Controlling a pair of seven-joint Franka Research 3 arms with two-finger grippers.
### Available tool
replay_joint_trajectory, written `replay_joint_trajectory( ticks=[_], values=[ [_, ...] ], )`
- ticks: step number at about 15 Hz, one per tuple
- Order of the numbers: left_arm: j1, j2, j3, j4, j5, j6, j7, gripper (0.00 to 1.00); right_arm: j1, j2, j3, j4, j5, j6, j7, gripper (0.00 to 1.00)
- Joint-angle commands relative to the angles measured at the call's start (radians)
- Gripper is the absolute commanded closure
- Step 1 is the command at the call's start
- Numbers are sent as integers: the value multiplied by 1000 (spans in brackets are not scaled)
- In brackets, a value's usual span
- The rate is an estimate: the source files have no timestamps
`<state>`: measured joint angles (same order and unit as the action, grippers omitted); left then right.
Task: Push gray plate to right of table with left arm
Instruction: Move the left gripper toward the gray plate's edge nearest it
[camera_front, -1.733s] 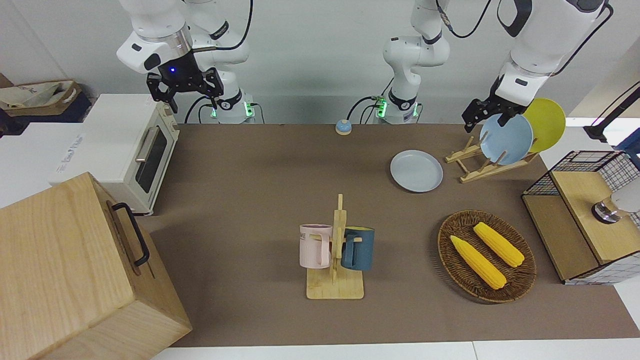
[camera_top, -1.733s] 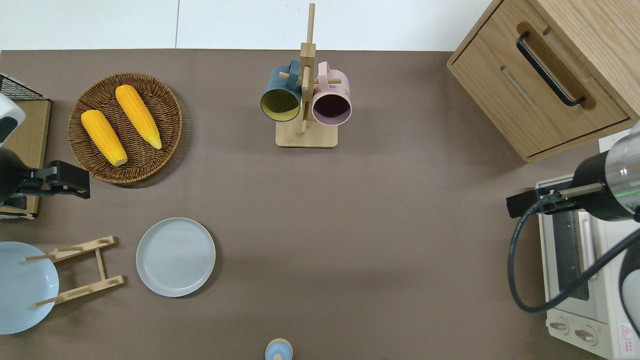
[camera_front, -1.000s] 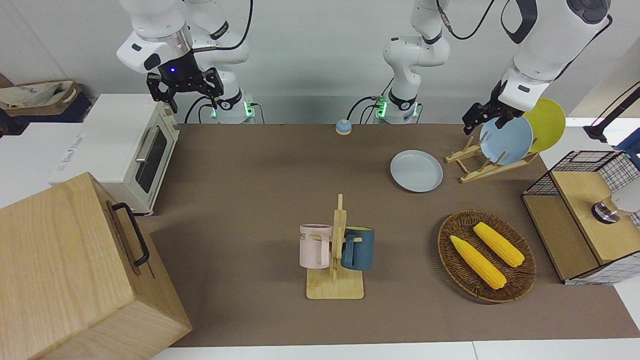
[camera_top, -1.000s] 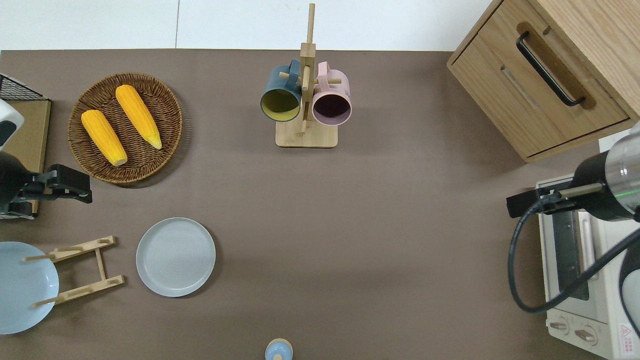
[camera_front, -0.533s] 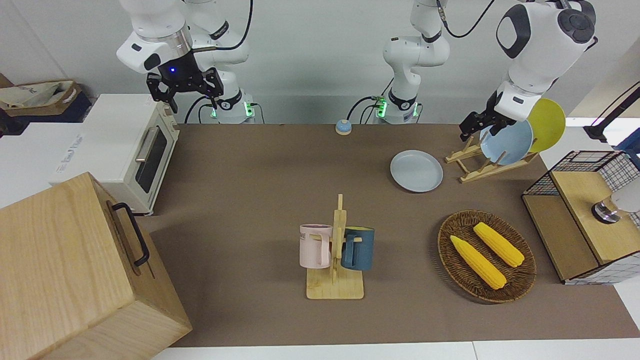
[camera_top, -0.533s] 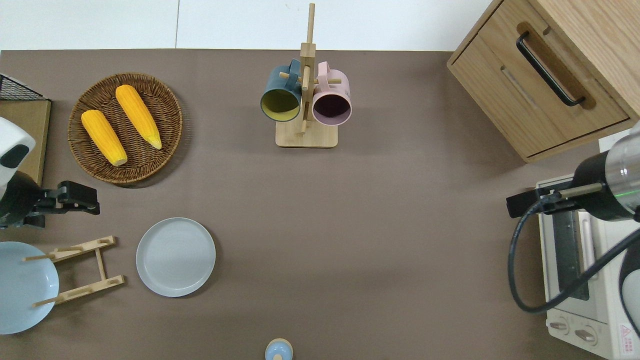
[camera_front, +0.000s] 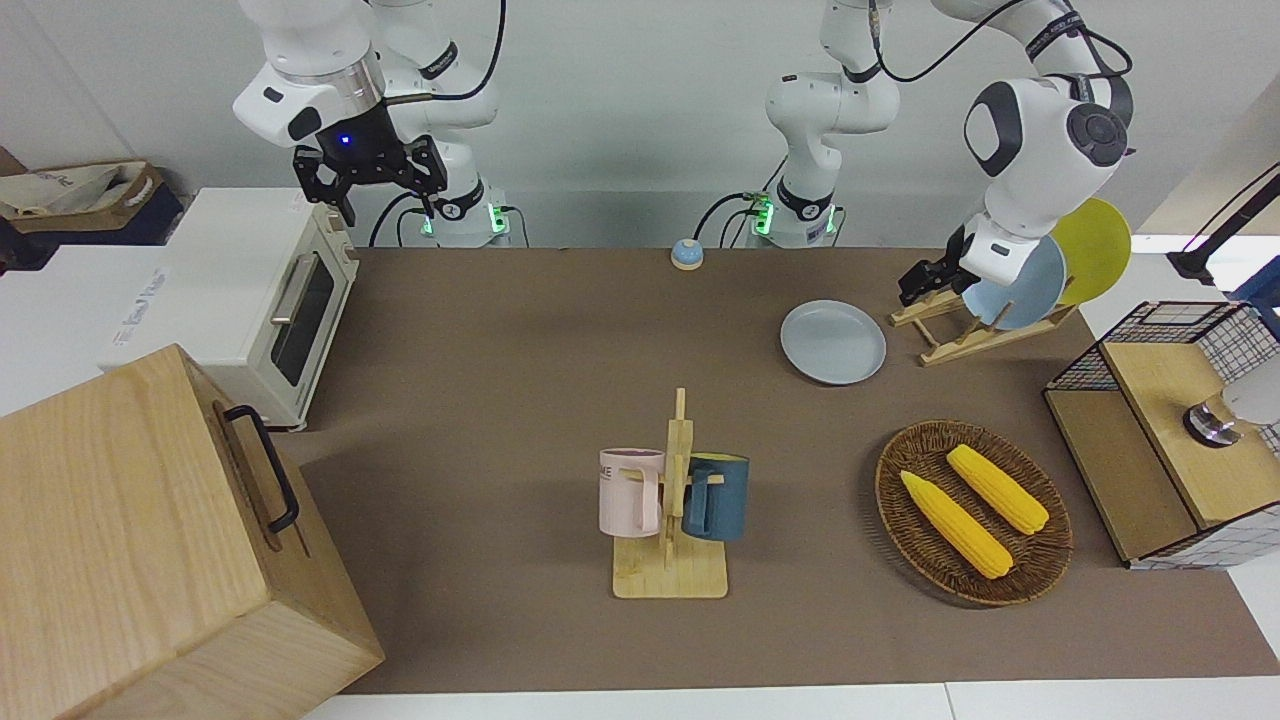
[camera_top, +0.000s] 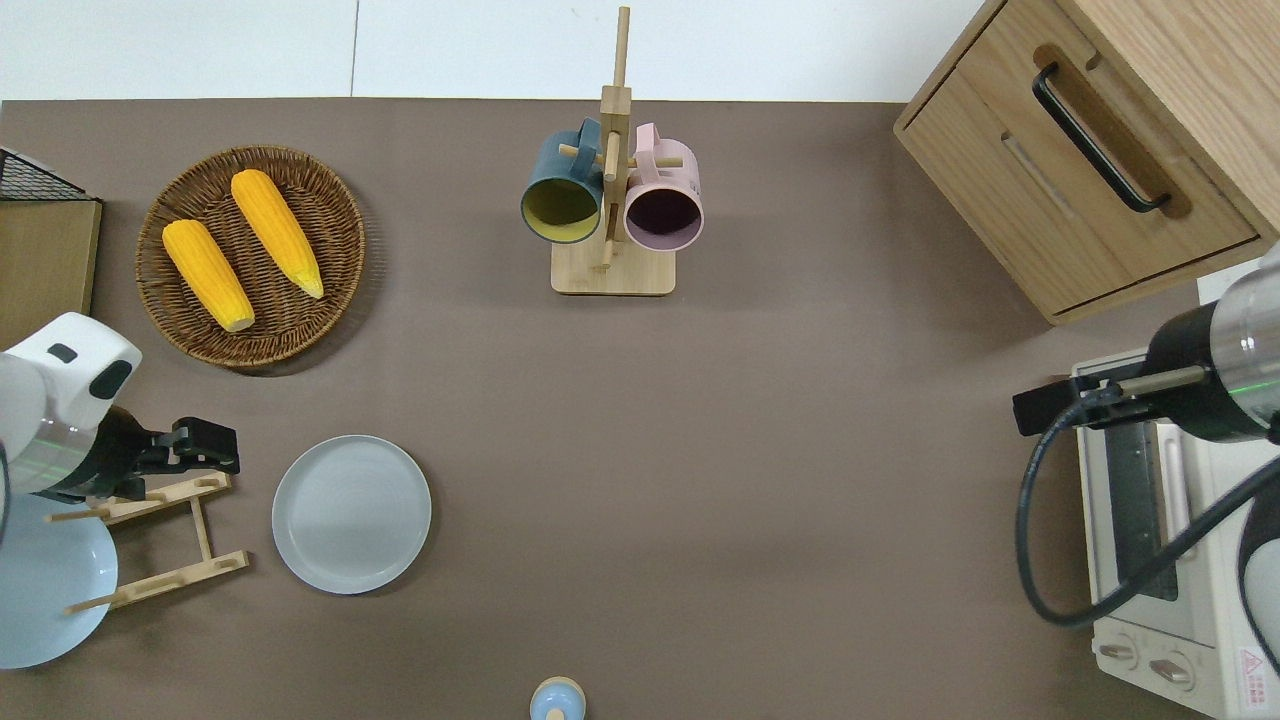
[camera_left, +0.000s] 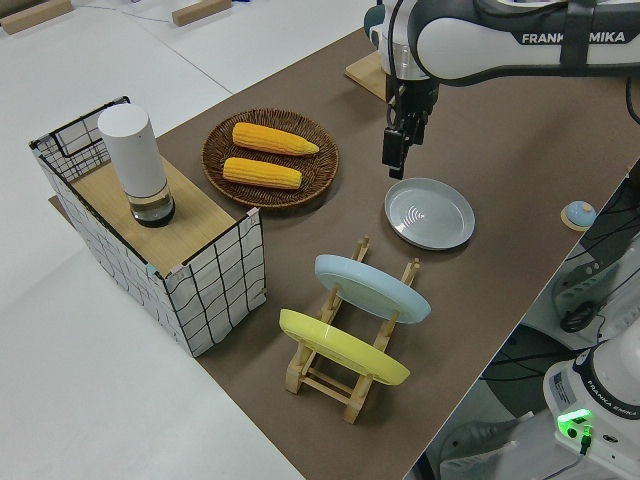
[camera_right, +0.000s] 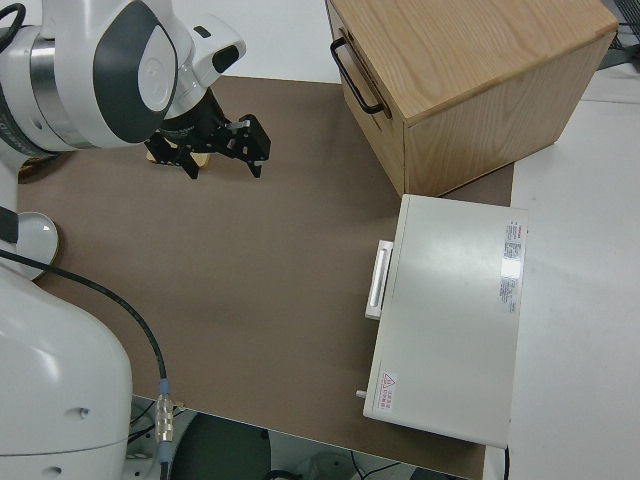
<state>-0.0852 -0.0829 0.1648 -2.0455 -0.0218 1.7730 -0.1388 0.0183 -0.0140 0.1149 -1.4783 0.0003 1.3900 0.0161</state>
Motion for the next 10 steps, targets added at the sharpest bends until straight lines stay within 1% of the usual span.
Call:
replay_joint_trajectory(
  ticks=[1, 5, 10],
  values=[
    [-19, -58, 15, -166, 8, 161, 7, 5, -20, -3, 16, 9, 6, -16, 13, 17],
    [-28, -58, 15, -290, 8, 319, 13, 5, -20, -3, 16, 9, 6, -16, 13, 17],
    [-25, -38, 18, -378, 8, 439, 36, 11, -20, -3, 17, 9, 6, -16, 13, 17]
  ],
)
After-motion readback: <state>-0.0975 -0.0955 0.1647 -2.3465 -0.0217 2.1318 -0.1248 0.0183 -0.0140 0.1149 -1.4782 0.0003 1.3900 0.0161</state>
